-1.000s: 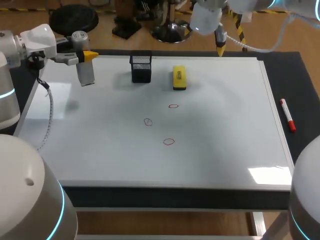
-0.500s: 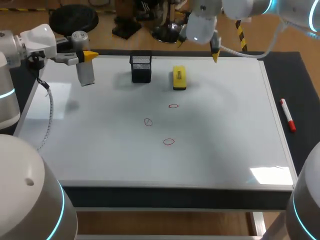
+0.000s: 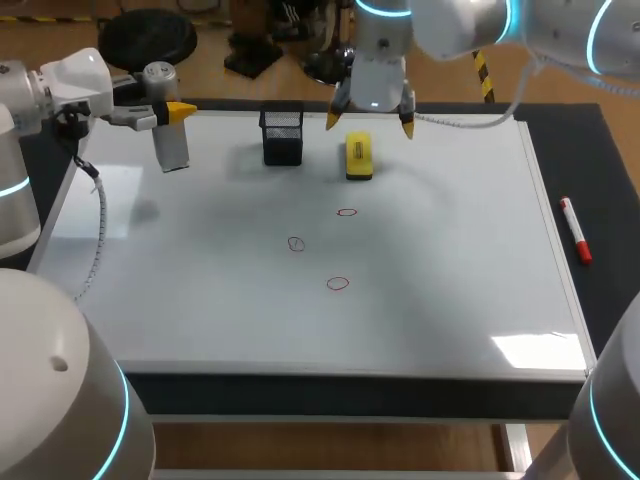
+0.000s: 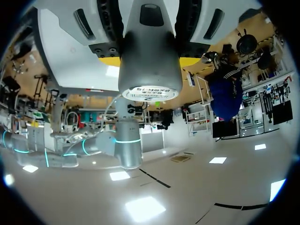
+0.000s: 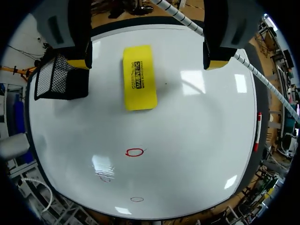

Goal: Pick up the inspection probe, press it on each red-marked spot on the whiteboard one by one, put down the probe, pick up the eraser, and wipe off all the red marks.

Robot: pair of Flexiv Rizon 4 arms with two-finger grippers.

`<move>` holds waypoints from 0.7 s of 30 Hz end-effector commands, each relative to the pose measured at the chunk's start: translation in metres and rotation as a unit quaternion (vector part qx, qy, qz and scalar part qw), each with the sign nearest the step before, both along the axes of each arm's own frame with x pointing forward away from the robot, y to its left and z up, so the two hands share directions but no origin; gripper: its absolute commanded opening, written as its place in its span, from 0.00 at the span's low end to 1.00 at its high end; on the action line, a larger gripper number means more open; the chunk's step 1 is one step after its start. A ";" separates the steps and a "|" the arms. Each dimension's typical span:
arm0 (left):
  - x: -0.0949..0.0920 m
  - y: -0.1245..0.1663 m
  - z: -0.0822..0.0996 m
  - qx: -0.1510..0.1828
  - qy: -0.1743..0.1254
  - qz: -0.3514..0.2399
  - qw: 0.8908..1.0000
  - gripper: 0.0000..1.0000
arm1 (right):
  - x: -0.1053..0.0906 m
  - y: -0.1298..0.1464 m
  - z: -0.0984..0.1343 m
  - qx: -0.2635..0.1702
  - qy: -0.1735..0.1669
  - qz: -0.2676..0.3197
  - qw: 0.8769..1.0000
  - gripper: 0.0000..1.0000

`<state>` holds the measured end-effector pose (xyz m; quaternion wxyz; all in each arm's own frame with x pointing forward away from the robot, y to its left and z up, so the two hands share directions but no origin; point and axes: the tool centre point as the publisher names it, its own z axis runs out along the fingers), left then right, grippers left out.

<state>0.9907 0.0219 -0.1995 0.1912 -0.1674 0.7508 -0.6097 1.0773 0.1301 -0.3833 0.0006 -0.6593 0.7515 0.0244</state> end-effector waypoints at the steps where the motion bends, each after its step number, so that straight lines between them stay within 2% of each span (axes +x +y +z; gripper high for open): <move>1: 0.000 0.001 0.001 0.000 0.000 0.000 1.000 0.00 | 0.007 0.010 -0.012 -0.015 0.010 0.011 1.000 1.00; 21: 0.000 0.001 0.001 0.000 0.000 0.000 1.000 0.00 | 0.005 0.016 -0.040 -0.026 0.017 0.033 0.999 1.00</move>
